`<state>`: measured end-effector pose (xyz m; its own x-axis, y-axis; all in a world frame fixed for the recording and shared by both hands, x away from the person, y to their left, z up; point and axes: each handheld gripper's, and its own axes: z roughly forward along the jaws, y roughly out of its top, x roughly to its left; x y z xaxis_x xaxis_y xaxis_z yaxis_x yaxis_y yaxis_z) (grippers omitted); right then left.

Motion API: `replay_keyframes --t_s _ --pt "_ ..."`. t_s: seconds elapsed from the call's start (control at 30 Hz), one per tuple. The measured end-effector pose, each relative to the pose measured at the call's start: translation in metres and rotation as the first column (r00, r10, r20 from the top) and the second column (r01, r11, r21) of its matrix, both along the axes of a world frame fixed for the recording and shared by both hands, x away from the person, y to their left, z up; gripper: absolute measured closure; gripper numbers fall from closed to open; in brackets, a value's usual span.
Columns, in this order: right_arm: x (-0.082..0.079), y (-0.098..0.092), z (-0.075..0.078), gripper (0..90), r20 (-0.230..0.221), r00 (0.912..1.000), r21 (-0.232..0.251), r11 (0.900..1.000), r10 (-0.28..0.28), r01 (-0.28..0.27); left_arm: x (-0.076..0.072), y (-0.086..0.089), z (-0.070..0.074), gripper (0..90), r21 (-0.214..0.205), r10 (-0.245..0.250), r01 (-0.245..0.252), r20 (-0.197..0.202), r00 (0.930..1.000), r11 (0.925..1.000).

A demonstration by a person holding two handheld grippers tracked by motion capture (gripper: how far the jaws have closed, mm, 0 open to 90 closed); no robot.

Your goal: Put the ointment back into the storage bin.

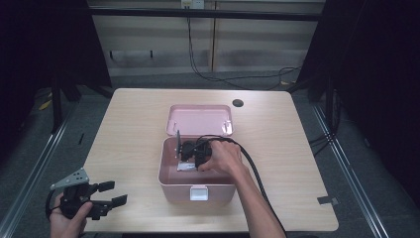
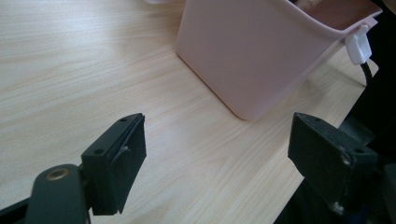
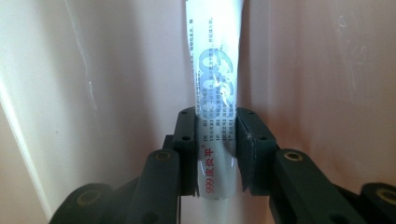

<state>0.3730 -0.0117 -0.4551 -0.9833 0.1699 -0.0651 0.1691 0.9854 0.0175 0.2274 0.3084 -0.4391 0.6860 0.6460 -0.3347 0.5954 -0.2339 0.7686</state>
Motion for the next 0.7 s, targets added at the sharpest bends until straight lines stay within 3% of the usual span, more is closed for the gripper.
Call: replay_keyframes --t_s 0.37,0.53,0.7 --pt "-0.0001 0.0004 -0.0016 70.8 0.041 0.9992 -0.005 1.0 -0.003 0.003 0.0 -0.0001 -0.0001 19.2 -0.001 0.0 0.0 -0.001 1.0 1.0" --pt "-0.0003 0.0007 -0.0012 70.6 0.044 0.999 -0.009 1.0 -0.003 0.004 0.0001 0.0002 -0.0001 19.2 0.0 0.0 0.0 0.0 1.0 1.0" --pt "-0.0006 0.0 0.0015 68.7 0.036 0.9994 0.017 0.9999 -0.004 0.004 0.0 0.0 -0.0001 19.2 0.0 0.0 0.0 -0.001 1.0 1.0"
